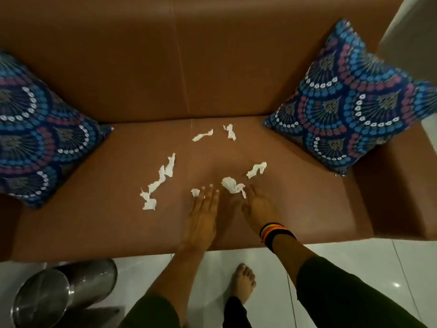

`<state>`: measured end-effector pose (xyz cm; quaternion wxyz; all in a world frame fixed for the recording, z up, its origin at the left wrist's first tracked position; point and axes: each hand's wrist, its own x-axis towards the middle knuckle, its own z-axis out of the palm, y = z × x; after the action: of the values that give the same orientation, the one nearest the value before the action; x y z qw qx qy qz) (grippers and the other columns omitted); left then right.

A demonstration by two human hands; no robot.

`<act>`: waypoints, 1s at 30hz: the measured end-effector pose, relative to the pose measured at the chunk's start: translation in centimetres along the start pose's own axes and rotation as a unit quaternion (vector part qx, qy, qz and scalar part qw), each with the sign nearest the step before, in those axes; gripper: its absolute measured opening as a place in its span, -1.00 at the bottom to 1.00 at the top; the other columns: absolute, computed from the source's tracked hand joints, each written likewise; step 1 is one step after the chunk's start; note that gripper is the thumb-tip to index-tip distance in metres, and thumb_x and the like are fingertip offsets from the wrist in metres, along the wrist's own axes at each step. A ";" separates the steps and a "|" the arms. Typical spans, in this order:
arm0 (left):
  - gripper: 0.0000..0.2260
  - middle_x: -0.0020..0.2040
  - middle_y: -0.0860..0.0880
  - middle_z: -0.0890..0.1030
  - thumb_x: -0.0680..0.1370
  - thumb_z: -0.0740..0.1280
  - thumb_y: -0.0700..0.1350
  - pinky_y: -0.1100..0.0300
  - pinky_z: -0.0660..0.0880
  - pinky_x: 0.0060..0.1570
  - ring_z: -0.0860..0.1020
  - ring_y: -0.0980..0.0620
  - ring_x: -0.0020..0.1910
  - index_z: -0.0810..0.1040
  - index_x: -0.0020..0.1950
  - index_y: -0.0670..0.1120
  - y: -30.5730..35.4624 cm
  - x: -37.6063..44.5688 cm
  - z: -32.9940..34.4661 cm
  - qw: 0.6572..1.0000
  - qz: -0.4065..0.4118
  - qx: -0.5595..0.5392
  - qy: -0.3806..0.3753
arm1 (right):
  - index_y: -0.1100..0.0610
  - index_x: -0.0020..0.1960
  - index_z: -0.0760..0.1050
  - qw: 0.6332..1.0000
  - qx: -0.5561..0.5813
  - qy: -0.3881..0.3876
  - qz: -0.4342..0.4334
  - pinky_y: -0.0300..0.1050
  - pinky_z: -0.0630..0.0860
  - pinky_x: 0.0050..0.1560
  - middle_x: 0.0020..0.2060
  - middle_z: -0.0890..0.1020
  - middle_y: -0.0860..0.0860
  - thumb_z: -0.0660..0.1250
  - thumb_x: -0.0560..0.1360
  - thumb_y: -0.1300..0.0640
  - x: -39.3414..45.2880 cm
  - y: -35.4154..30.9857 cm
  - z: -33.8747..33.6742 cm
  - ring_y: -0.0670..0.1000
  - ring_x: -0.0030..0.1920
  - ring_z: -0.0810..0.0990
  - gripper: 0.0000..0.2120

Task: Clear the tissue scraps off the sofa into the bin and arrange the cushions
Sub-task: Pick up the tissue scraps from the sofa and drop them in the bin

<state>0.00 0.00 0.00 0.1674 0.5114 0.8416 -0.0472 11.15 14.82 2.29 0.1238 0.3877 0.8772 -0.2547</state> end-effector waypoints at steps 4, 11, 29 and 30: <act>-0.24 0.70 -0.11 -0.17 0.67 0.27 -0.13 -0.16 0.07 0.63 -0.18 -0.21 0.68 -0.18 0.69 -0.03 -1.9 2.9 3.8 0.997 -0.073 0.013 -0.031 | 0.06 0.54 0.22 0.999 -0.008 -0.004 -0.041 0.09 0.54 0.20 0.47 0.37 0.11 0.21 0.62 0.16 4.4 1.4 3.9 0.21 0.31 0.48 -0.49; -0.40 0.63 -0.15 0.26 0.61 0.27 -0.37 -0.03 0.48 0.42 0.24 -0.20 0.61 0.26 0.63 -0.07 -2.1 4.8 6.4 0.993 -0.100 -0.054 0.016 | 0.05 0.46 0.37 0.993 -0.074 0.034 -0.089 0.09 0.55 0.11 0.39 0.45 0.09 0.29 0.55 0.26 8.3 2.3 8.5 0.18 0.35 0.42 -0.51; -0.50 -0.09 -0.13 0.64 0.55 0.27 -0.38 -0.05 0.53 -0.17 0.66 -0.25 -0.09 0.45 0.48 -0.09 2.7 23.0 -3.7 0.996 -0.051 -0.029 0.071 | -0.07 0.54 0.22 0.997 -0.025 -0.075 -0.020 0.05 0.60 0.11 0.22 0.61 0.13 0.34 0.53 0.26 14.9 10.2 -0.7 0.17 0.14 0.62 -0.35; -0.34 -0.10 -0.12 0.62 0.55 0.27 -0.39 -0.05 0.49 -0.18 0.65 -0.25 -0.11 0.23 0.62 -0.07 2.7 24.8 -3.9 0.996 -0.048 -0.020 0.078 | -0.07 0.50 0.30 0.997 -0.012 -0.067 -0.023 0.04 0.60 0.11 0.23 0.60 0.11 0.35 0.52 0.26 15.0 10.6 -0.2 0.16 0.14 0.62 -0.39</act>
<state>-9.01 23.16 -4.27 0.1091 0.4695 0.8762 0.0013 9.02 30.19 -7.51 0.1813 0.3477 0.8787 -0.2723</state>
